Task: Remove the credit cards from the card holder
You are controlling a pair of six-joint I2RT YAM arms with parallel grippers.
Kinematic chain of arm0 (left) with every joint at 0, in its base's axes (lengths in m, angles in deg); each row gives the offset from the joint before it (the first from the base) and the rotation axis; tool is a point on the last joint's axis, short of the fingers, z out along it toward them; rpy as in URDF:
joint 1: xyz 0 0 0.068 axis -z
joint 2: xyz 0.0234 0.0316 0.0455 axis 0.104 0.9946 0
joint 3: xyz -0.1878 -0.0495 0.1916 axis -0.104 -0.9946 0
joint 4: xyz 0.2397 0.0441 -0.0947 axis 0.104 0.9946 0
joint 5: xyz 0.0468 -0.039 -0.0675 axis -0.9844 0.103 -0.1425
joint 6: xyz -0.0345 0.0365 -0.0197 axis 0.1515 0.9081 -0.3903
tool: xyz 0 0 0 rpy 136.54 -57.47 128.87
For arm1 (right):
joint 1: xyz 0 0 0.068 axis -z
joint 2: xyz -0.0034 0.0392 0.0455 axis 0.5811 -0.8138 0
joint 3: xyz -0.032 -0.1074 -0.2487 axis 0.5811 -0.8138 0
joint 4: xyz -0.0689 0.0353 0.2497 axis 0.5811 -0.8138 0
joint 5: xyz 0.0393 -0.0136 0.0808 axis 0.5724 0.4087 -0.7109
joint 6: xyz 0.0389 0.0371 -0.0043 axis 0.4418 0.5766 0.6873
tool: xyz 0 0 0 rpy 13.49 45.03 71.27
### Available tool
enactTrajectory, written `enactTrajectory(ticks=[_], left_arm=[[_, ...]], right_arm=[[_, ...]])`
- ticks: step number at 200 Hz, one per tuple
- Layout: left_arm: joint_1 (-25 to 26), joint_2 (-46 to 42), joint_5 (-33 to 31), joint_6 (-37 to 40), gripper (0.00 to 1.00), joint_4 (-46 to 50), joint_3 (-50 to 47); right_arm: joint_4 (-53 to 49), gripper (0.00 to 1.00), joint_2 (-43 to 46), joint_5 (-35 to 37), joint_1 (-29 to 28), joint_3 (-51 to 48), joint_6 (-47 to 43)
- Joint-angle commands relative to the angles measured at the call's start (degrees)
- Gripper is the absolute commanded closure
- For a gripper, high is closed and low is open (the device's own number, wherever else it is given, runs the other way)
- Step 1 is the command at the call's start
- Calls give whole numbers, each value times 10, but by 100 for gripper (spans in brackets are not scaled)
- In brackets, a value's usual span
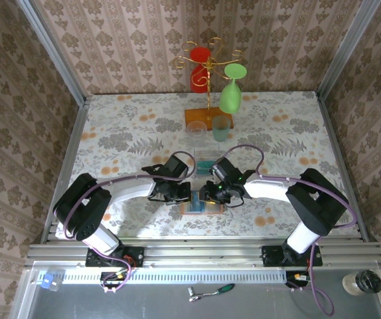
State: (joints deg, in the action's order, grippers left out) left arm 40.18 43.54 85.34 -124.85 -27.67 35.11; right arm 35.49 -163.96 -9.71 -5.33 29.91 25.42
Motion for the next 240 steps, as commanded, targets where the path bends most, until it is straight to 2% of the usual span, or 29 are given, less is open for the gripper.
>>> enactTrajectory(ticks=[1,151,240], left_arm=[[3,10,-7,8,97,6,-8],[2,16,-3,8,98,3,-9],[1,16,-4,8,98,5,-10]], right_arm=[[23,70,-9,-19,3,-11,15],[62,84,7,-26,8,-30,34],[44,88,31,-14,22,-46,25]])
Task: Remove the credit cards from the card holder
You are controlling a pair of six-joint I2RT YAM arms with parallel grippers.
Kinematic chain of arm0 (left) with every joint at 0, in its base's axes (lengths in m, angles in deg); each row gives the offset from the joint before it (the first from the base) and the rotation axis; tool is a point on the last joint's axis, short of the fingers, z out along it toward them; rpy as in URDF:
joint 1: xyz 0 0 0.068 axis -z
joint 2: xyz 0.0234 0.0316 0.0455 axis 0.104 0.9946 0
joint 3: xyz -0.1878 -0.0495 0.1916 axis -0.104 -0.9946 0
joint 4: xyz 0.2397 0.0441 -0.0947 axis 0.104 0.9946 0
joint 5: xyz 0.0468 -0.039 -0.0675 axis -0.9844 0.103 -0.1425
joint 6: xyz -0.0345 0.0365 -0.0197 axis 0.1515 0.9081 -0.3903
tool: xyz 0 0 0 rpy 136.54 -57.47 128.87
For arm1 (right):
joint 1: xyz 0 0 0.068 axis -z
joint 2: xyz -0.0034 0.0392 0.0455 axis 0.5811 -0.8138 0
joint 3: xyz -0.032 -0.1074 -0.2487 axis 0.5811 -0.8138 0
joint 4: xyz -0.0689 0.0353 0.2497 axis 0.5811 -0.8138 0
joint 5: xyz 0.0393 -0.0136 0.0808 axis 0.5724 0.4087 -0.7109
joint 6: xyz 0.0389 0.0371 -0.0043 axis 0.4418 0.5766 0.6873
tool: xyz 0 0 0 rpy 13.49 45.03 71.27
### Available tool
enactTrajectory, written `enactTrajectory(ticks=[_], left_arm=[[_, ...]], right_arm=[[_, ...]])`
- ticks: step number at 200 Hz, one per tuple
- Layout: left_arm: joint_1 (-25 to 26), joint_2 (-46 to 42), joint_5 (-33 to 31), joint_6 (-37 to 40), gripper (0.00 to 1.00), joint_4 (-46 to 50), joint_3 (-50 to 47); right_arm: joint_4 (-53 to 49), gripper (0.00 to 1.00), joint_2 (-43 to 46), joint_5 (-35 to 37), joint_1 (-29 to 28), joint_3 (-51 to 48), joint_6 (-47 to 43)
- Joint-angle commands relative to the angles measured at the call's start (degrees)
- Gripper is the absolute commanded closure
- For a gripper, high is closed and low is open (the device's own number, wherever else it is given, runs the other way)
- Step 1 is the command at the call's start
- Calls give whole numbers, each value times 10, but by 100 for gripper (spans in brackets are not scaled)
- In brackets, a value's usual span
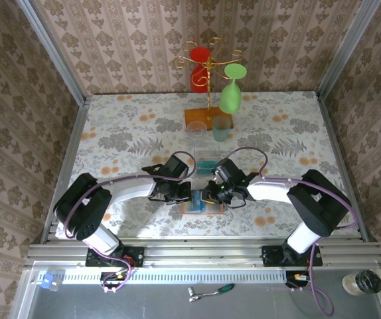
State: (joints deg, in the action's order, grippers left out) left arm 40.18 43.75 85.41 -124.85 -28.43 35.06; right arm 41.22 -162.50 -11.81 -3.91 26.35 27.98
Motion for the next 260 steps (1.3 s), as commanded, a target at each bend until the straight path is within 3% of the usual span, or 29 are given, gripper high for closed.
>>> enactTrajectory(ticks=[1,130,260], left_arm=[[2,14,-5,8,98,13,-9],[1,11,-4,7,97,7,-8],[0,10,-1,7,97,4,-11]], right_arm=[[-13,88,16,7,8,-11,0],[-135,96,84,31,27,10,-49],[-186,96,53,61,6,63,-49]])
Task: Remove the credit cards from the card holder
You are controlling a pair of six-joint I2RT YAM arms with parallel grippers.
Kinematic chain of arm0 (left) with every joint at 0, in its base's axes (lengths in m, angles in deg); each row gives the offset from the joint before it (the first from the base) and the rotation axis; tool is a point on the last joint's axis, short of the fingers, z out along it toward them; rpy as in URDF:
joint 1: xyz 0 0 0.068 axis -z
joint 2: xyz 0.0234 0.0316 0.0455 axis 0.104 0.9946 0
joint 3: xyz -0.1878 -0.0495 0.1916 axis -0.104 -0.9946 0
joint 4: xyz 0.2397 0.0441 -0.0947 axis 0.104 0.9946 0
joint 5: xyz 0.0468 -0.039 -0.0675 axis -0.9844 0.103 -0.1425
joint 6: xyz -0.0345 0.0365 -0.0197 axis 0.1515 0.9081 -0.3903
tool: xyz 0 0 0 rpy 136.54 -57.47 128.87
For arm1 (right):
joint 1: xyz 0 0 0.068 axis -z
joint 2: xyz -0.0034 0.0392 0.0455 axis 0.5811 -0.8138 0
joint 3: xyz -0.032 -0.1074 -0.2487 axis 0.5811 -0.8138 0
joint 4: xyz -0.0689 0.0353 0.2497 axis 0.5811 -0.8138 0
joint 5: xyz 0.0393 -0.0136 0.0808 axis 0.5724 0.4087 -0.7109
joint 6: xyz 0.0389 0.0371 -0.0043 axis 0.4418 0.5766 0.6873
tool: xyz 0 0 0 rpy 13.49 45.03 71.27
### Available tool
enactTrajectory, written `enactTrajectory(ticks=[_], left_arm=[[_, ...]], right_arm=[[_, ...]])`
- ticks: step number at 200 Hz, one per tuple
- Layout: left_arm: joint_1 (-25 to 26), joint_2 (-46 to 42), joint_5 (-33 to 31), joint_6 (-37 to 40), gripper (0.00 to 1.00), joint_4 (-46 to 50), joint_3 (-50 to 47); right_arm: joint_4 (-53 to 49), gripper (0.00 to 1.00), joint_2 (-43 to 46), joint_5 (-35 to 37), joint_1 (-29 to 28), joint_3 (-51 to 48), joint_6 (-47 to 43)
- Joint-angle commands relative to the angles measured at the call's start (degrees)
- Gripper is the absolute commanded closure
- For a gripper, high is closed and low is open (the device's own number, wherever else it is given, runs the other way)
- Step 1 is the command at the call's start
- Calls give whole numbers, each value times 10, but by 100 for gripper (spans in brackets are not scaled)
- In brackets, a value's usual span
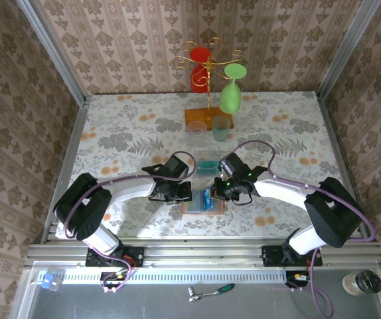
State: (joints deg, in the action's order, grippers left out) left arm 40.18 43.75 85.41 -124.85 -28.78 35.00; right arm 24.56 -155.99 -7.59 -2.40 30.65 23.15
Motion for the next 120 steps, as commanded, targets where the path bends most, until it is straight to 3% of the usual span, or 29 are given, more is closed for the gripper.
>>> enactTrajectory(ticks=[1,32,68,120], left_arm=[[0,10,-1,7,97,7,-11],[0,11,0,8,97,6,-11],[-1,12,2,9,97,5,-11],[-2,13,4,9,97,5,-11]], right_arm=[[-20,96,-13,20,-9,20,-1],[-26,95,-28,25,-16,34,0],[-27,86,-28,27,-25,36,14],[-27,86,-21,33,-29,23,27]])
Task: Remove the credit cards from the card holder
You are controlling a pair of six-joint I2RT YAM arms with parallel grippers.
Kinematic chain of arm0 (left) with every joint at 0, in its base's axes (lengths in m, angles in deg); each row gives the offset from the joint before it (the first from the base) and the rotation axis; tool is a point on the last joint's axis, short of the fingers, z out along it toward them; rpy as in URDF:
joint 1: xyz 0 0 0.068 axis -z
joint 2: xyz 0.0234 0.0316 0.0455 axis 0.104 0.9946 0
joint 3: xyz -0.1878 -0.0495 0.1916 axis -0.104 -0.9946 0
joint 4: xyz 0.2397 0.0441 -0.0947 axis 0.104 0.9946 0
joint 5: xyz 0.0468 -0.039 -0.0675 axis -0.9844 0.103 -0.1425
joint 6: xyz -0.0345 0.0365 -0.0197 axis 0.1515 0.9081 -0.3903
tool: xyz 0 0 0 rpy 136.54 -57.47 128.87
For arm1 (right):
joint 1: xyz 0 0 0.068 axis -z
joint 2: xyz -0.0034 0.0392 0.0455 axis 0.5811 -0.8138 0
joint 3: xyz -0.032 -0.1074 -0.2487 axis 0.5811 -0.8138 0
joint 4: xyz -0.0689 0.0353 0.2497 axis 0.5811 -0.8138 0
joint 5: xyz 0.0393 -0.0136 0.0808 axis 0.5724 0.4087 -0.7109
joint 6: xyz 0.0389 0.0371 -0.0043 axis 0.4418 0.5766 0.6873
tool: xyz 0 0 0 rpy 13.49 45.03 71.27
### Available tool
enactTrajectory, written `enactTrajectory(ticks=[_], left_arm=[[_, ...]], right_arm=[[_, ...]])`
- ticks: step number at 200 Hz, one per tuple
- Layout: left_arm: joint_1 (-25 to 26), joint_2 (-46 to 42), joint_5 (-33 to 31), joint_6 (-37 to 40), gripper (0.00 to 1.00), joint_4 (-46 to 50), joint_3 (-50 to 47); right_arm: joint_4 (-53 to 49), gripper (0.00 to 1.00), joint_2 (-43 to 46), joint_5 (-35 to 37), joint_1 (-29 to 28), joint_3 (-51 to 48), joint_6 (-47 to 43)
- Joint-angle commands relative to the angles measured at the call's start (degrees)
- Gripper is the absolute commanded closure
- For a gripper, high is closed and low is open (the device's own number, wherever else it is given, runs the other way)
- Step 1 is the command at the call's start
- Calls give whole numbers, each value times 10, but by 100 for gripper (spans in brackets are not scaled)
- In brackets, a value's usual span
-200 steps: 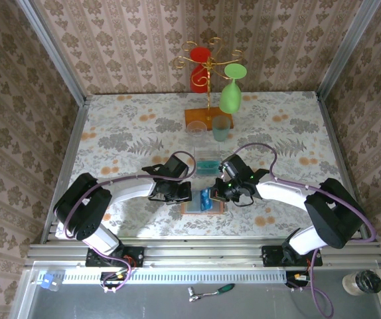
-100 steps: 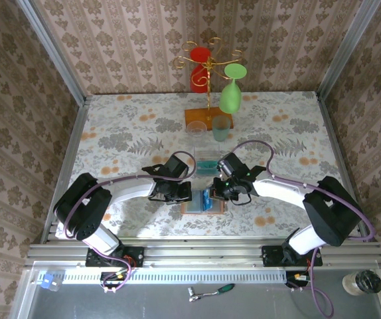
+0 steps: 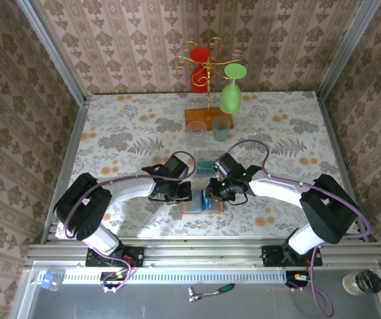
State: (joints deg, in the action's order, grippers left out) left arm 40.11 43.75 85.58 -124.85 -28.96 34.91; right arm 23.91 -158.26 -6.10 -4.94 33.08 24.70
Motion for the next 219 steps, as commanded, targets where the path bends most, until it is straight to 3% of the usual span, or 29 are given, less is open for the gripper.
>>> enactTrajectory(ticks=[1,88,144,176,219], left_arm=[[-1,12,2,9,97,7,-10],[-15,-12,7,15,92,14,5],[-21,-47,-1,15,88,30,11],[-25,-65,-10,12,88,35,-2],[-33,-89,-17,7,88,37,-25]], right_arm=[[-21,86,2,18,-4,-2,12],[-35,98,26,42,-3,-1,20],[-87,100,77,56,0,24,-15],[-142,100,60,51,7,70,-130],[-262,100,-1,74,6,164,-411]])
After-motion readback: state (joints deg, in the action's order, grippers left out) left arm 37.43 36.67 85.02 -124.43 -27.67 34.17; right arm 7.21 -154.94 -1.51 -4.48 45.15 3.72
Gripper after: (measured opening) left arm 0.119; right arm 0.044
